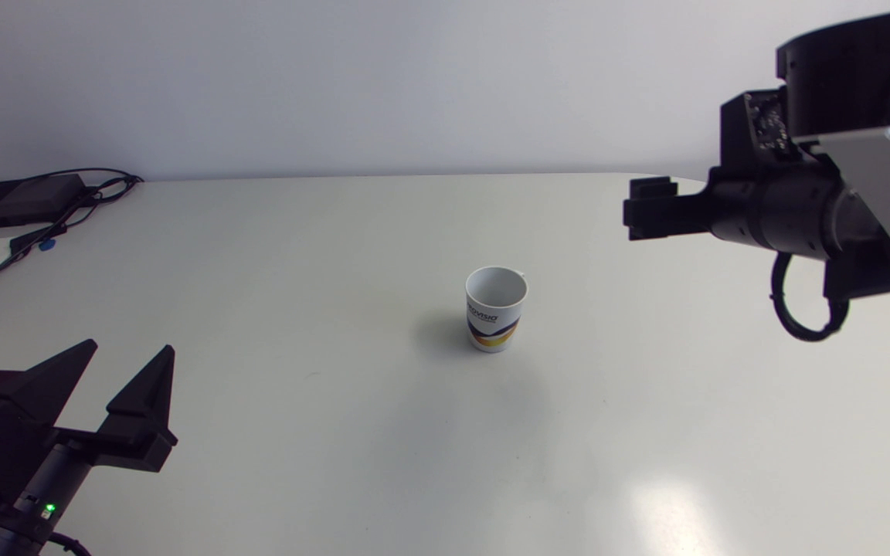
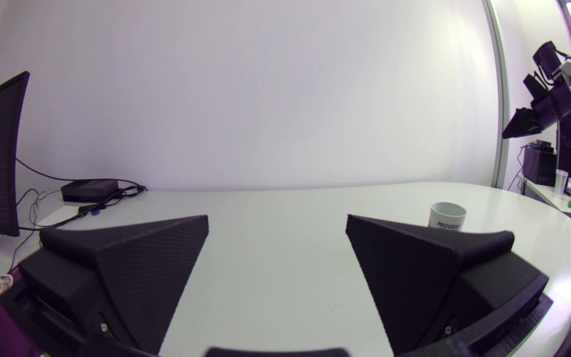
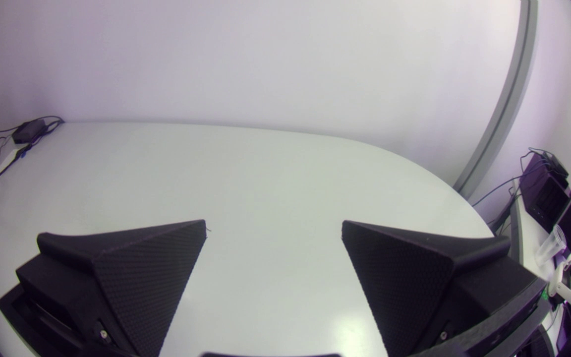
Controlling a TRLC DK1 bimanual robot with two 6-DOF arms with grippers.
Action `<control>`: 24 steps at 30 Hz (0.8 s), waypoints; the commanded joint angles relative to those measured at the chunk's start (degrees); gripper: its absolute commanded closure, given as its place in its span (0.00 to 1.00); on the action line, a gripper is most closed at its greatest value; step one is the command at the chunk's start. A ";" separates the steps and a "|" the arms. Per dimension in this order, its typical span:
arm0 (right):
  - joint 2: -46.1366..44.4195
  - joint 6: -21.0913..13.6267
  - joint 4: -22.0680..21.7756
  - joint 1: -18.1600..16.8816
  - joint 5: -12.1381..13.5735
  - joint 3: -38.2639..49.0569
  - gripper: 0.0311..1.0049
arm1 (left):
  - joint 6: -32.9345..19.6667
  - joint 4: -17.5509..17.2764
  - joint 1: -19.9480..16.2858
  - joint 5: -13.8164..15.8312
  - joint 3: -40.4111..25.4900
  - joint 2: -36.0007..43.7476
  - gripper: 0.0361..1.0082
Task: Pick up the white golf ball from the table and place it into the cup.
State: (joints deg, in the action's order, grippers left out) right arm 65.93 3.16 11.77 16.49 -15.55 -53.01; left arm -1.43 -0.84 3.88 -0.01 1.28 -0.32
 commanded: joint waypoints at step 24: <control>-35.26 -10.10 -14.58 -8.67 -0.09 32.97 0.04 | 0.38 0.31 0.25 0.01 -1.19 0.93 0.02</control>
State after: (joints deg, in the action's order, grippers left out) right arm 32.12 -5.67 -2.57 8.23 -16.10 -22.06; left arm -1.43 -0.84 3.88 -0.01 1.28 -0.32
